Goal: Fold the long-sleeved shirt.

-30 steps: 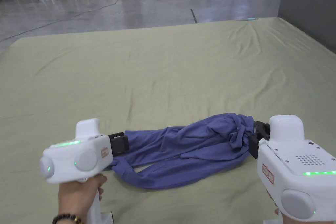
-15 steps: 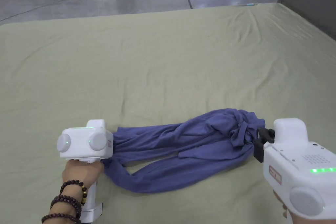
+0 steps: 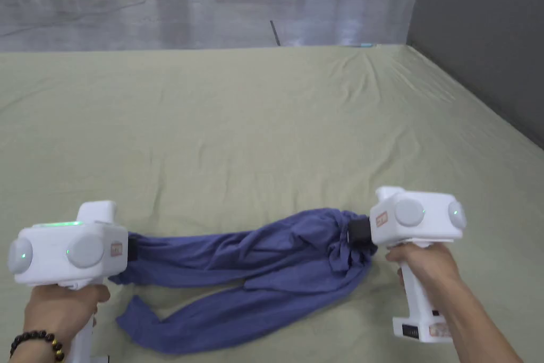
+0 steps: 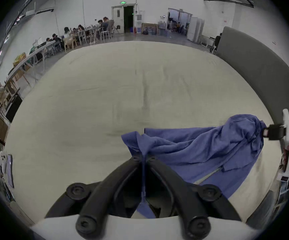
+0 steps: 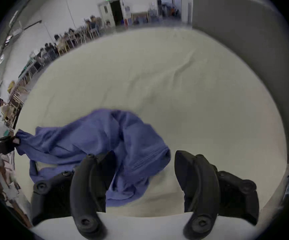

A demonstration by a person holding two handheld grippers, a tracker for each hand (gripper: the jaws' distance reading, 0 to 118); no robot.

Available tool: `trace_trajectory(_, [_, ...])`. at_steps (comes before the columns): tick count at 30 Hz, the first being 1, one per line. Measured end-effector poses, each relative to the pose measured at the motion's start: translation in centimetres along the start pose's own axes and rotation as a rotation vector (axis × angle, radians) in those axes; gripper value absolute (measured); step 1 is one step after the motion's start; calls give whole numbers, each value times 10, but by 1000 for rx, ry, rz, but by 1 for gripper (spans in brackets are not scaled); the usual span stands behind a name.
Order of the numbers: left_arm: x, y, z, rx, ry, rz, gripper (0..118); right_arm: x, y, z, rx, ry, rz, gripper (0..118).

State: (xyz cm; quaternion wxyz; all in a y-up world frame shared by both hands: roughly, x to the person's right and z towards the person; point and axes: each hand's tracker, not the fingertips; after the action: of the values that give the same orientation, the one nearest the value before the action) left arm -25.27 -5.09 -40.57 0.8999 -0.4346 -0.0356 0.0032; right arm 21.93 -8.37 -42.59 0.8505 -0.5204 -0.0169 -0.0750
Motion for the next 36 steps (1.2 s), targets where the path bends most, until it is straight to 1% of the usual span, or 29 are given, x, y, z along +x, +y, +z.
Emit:
trace_trajectory(1, [0, -1, -1, 1, 2, -1, 0, -1, 2, -13, -31, -10, 3, 76])
trace_trajectory(2, [1, -1, -1, -1, 3, -1, 0, -3, 2, -26, -45, 5, 15, 65])
trace_trajectory(3, [-6, 6, -8, -3, 6, -3, 0, -6, 2, -36, -50, 23, 18, 46])
trace_trajectory(4, [-7, 6, -10, -5, 6, -4, 0, -8, 2, -43, -39, 52, 17, 25])
trace_trajectory(5, [-7, 6, -10, -6, 4, -2, 0, -9, 0, -38, 30, 93, -12, 24])
trace_trajectory(6, [-8, 7, -10, -7, 3, 5, 0, -13, -3, -31, 61, 72, -30, 24])
trace_trajectory(7, [-11, 8, -10, -4, 5, 14, 0, -15, -5, -24, 69, 46, -20, 24])
trace_trajectory(9, [-13, 10, 1, 66, 15, 37, 0, -15, -15, -1, 175, 86, 5, 23])
trace_trajectory(11, [-14, 18, 24, 134, -40, 61, 0, -15, -18, 28, 237, 107, 5, 23])
trace_trajectory(13, [-13, 34, 50, 228, -64, 74, 0, -17, -11, 58, 320, 140, 14, 23])
trace_trajectory(15, [-13, 59, 80, 328, -62, 70, 0, -26, 9, 93, 397, 165, 61, 23])
trace_trajectory(17, [-15, 91, 103, 373, -91, 99, 0, -37, 33, 125, 469, 167, 97, 23])
trace_trajectory(18, [-17, 110, 115, 410, -116, 116, 0, -44, 49, 144, 512, 176, 109, 23])
trace_trajectory(21, [-17, 169, 159, 517, -101, 93, 0, -60, 100, 198, 619, 222, 123, 23])
trace_trajectory(24, [-20, 226, 190, 612, -59, 68, 0, -81, 148, 249, 721, 180, 175, 23])
trace_trajectory(25, [-20, 247, 199, 637, -44, 74, 0, -87, 168, 263, 751, 169, 179, 22])
trace_trajectory(26, [-20, 264, 206, 658, -27, 77, 0, -92, 187, 274, 749, 181, 173, 22])
trace_trajectory(28, [-23, 298, 213, 665, -34, 89, 0, -101, 227, 288, 765, 182, 151, 23])
trace_trajectory(30, [-24, 324, 215, 663, -40, 109, 0, -106, 263, 292, 764, 160, 128, 22])
trace_trajectory(32, [-22, 338, 210, 651, 27, 85, 0, -108, 283, 287, 764, 150, 121, 22])
trace_trajectory(36, [-22, 341, 181, 633, 17, 76, 0, -105, 298, 254, 746, 128, 94, 22])
